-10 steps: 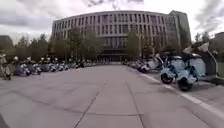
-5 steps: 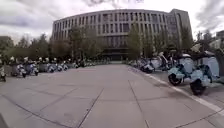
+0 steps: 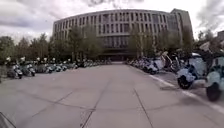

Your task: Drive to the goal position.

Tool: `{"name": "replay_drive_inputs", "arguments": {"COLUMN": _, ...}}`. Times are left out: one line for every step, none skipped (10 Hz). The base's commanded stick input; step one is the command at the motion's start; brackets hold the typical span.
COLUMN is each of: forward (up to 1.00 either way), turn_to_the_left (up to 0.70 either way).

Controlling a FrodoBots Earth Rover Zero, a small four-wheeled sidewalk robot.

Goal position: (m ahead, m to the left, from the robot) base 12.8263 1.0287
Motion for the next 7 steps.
{"name": "replay_drive_inputs", "arguments": {"forward": 0.7, "turn_to_the_left": 0.01}}
{"name": "replay_drive_inputs", "arguments": {"forward": 0.7, "turn_to_the_left": 0.01}}
{"name": "replay_drive_inputs", "arguments": {"forward": 0.7, "turn_to_the_left": 0.01}}
{"name": "replay_drive_inputs", "arguments": {"forward": 0.7, "turn_to_the_left": 0.01}}
{"name": "replay_drive_inputs", "arguments": {"forward": 0.7, "turn_to_the_left": 0.01}}
{"name": "replay_drive_inputs", "arguments": {"forward": 0.7, "turn_to_the_left": 0.01}}
{"name": "replay_drive_inputs", "arguments": {"forward": 0.7, "turn_to_the_left": 0.01}}
